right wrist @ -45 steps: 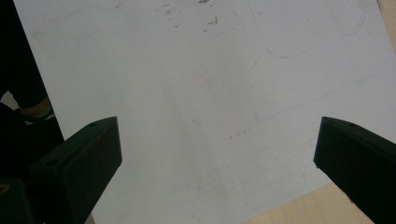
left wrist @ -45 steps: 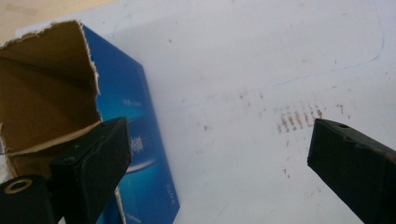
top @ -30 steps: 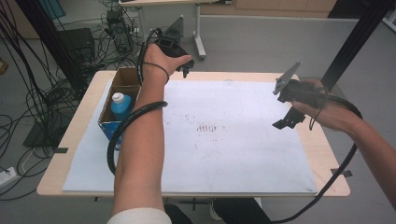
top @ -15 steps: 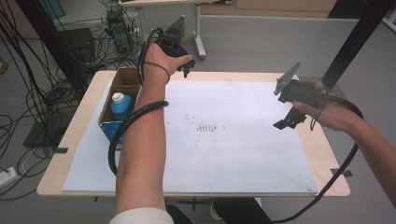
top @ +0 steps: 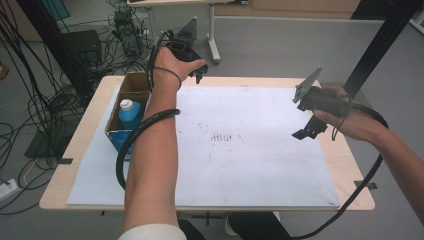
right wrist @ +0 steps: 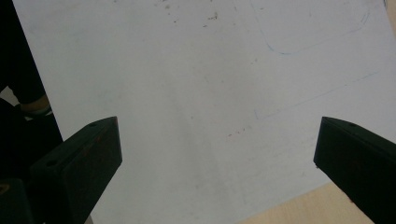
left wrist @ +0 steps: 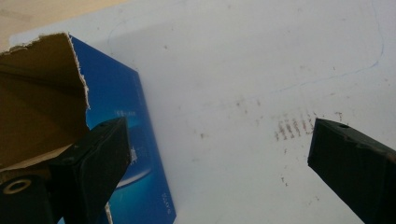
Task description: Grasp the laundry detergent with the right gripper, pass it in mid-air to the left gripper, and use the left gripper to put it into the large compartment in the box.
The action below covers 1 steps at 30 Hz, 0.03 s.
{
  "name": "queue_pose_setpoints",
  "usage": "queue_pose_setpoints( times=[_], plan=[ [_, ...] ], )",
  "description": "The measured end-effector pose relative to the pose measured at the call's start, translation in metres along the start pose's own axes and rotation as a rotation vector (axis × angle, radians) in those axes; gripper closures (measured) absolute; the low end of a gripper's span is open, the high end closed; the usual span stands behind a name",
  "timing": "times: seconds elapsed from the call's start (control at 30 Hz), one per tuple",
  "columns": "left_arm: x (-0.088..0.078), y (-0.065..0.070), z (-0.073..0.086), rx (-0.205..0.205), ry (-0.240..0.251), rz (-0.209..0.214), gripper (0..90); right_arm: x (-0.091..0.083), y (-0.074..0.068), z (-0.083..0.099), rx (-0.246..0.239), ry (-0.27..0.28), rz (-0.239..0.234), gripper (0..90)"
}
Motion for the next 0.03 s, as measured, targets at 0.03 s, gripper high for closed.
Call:
queue_pose_setpoints(
  times=[0.03],
  plan=[
    [0.0001,-0.0001,0.0001,-0.003,0.000,0.001,6.5,0.0002,0.0003,0.0002,0.000,-0.002,0.000,0.9]
  ],
)
Point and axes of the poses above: each handheld gripper's, and its own axes: x roughly forward along the jaws, z roughly out of its underside, y roughly to its right, the point moved 3 cm from there along x, roughly forward along the jaws, and after that the axes turned 4 degrees about -x, right-handed, at the moved point
